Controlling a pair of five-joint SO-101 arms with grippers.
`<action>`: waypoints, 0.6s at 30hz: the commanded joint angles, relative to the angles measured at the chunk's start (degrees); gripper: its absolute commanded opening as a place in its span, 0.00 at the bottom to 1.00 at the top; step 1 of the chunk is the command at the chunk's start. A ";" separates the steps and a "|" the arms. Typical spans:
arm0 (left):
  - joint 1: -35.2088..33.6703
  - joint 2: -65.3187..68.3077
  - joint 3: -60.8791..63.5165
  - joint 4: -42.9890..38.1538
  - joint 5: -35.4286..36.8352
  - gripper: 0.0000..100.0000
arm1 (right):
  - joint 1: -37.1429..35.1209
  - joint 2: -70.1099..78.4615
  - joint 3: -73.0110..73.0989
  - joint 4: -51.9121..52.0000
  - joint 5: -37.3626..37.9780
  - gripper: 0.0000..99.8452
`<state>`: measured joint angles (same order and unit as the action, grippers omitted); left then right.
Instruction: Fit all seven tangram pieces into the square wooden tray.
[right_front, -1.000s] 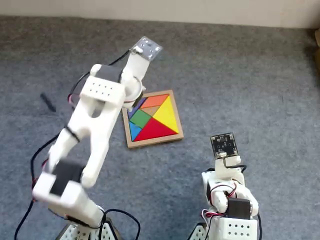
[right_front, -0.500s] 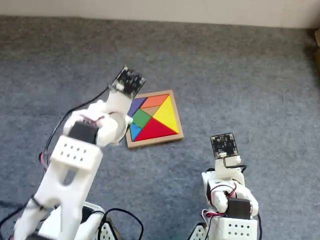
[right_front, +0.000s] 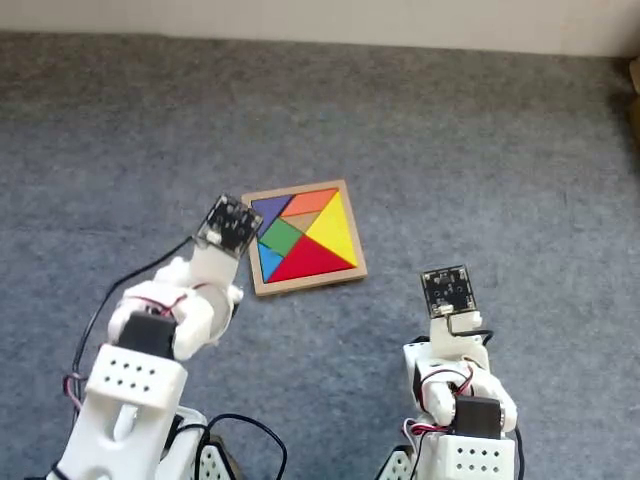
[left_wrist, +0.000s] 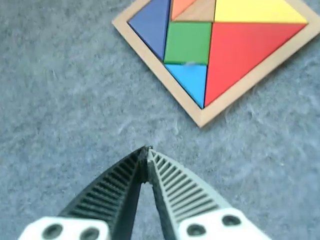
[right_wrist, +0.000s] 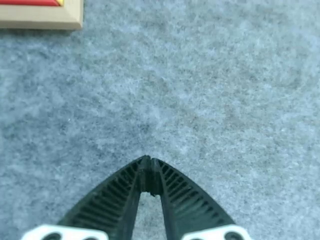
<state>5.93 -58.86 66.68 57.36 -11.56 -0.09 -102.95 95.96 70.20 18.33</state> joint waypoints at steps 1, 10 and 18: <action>-1.01 -6.73 6.20 -0.97 0.44 0.01 | 0.48 -0.75 6.73 -0.31 0.26 0.01; -1.10 -26.15 24.13 -0.97 0.44 0.01 | 0.31 -0.57 6.90 -8.31 -21.10 0.01; -0.92 -46.29 30.55 7.65 0.44 0.01 | 0.48 -0.75 6.90 -1.01 -22.68 0.01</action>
<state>5.05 -96.92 95.78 59.30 -11.56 -0.09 -102.95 95.96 66.51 -3.65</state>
